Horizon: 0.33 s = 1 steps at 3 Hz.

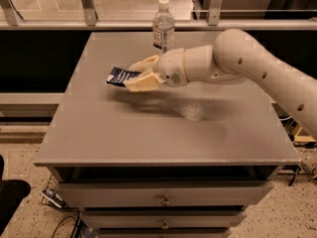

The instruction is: Pick rxbar blueberry

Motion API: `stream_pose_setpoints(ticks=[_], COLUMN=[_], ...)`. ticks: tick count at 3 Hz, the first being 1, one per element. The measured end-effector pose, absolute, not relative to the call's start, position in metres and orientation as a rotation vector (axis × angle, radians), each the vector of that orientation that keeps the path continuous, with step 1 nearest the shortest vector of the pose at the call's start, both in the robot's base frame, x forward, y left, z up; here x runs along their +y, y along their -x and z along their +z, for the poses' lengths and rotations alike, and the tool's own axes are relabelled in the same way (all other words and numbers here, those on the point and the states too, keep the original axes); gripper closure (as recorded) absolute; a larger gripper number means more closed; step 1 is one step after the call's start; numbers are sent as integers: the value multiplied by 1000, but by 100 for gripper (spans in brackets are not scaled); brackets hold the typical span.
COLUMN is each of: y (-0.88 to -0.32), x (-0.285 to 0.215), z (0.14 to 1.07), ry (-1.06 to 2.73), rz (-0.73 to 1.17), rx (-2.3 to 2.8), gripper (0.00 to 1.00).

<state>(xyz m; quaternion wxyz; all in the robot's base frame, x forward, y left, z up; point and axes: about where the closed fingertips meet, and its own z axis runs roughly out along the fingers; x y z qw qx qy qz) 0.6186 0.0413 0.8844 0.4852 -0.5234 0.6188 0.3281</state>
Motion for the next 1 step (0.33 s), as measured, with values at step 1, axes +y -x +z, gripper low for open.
stream_pose_setpoints(ticks=[1], y=[-610], x=[28], z=[917], ry=[1331], rz=[802], rx=[1450], gripper=[100])
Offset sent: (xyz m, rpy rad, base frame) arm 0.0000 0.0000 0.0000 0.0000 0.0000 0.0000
